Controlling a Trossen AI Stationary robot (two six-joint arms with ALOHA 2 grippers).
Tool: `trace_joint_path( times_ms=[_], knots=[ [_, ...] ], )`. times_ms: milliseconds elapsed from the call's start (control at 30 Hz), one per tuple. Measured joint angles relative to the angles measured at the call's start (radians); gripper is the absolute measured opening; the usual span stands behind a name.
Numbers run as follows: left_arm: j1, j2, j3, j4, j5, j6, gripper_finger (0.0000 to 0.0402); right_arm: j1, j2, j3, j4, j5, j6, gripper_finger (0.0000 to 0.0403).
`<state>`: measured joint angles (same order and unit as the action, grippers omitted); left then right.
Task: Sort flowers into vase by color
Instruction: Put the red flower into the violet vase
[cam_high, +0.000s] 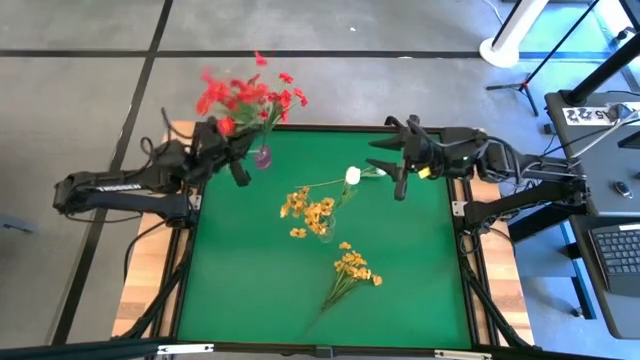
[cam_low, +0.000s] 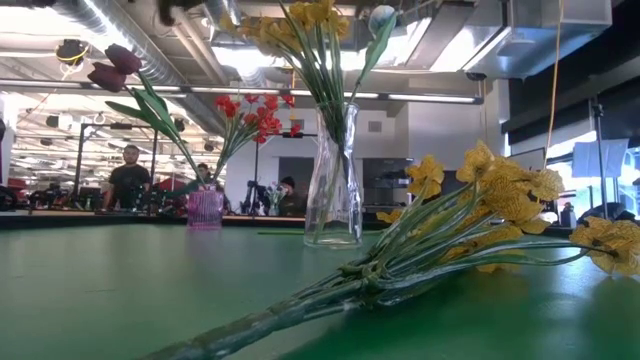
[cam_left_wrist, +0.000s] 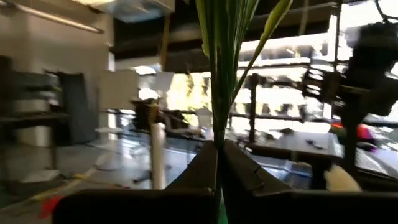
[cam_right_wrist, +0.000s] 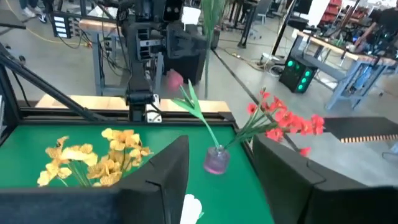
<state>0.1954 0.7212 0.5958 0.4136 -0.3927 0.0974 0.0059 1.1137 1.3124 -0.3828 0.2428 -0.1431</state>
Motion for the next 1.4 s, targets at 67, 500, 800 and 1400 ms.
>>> trace_joint_path(
  times_ms=[67,500,800,1400],
  knots=[
    [0.001,-0.052,-0.031,0.034,-0.077,0.048,0.0000,0.000,0.000,-0.018,0.004,0.000,0.008,0.0175],
    [0.186,-0.153,-0.044,-0.103,-0.355,0.266,0.0000,0.000,0.003,-0.032,0.048,-0.028,0.009,0.0175],
    [0.472,-0.146,-0.193,-0.155,-0.236,0.119,0.0000,0.000,0.003,-0.032,0.027,-0.060,0.017,0.0175],
    [0.729,-0.145,-0.353,-0.060,0.634,-0.235,0.0000,0.001,0.003,-0.032,-0.003,-0.071,0.027,0.0175]
  ],
)
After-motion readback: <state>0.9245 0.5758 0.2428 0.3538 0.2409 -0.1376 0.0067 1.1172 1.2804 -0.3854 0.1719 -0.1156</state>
